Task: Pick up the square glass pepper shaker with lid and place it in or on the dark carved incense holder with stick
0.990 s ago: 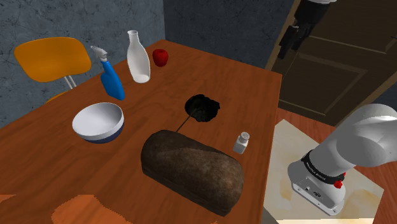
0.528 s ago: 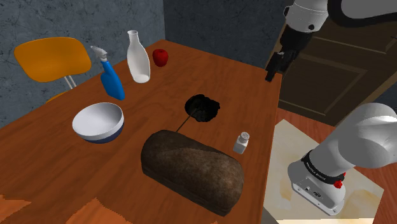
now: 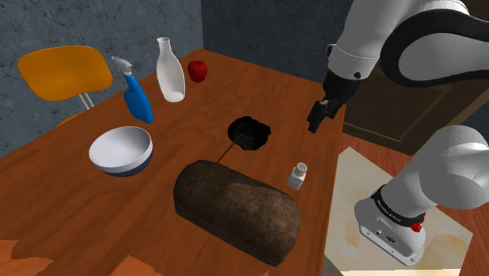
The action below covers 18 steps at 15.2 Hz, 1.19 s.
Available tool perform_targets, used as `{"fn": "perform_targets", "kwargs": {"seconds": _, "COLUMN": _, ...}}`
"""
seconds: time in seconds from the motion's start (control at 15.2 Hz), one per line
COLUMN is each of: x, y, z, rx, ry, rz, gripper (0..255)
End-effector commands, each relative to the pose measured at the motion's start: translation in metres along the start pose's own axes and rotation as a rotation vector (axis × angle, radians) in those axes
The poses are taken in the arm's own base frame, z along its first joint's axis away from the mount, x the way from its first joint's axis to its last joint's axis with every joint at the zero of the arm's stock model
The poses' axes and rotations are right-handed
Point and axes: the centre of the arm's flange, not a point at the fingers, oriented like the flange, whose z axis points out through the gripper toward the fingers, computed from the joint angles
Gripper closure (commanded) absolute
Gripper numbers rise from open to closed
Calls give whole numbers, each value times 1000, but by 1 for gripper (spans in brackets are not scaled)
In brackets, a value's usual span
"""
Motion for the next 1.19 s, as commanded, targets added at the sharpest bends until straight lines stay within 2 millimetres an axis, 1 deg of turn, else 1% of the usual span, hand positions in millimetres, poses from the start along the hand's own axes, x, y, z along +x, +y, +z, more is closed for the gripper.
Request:
{"fn": "perform_targets", "kwargs": {"seconds": 0.0, "x": -7, "y": -23, "z": 15, "rx": 3, "ry": -5, "rz": -4, "gripper": 0}}
{"fn": "perform_targets", "kwargs": {"seconds": 0.4, "x": -23, "y": -84, "z": 59, "rx": 10, "ry": -21, "rz": -18, "gripper": 0}}
{"fn": "perform_targets", "kwargs": {"seconds": 0.46, "x": -25, "y": -92, "z": 65, "rx": 11, "ry": -23, "rz": -20, "gripper": 0}}
{"fn": "perform_targets", "kwargs": {"seconds": 0.92, "x": -26, "y": -92, "z": 102, "rx": 11, "ry": -23, "rz": -20, "gripper": 0}}
{"fn": "perform_targets", "kwargs": {"seconds": 0.99, "x": -26, "y": -92, "z": 105, "rx": 11, "ry": -23, "rz": -20, "gripper": 0}}
{"fn": "perform_targets", "kwargs": {"seconds": 1.12, "x": -26, "y": -92, "z": 105, "rx": 11, "ry": -23, "rz": -20, "gripper": 0}}
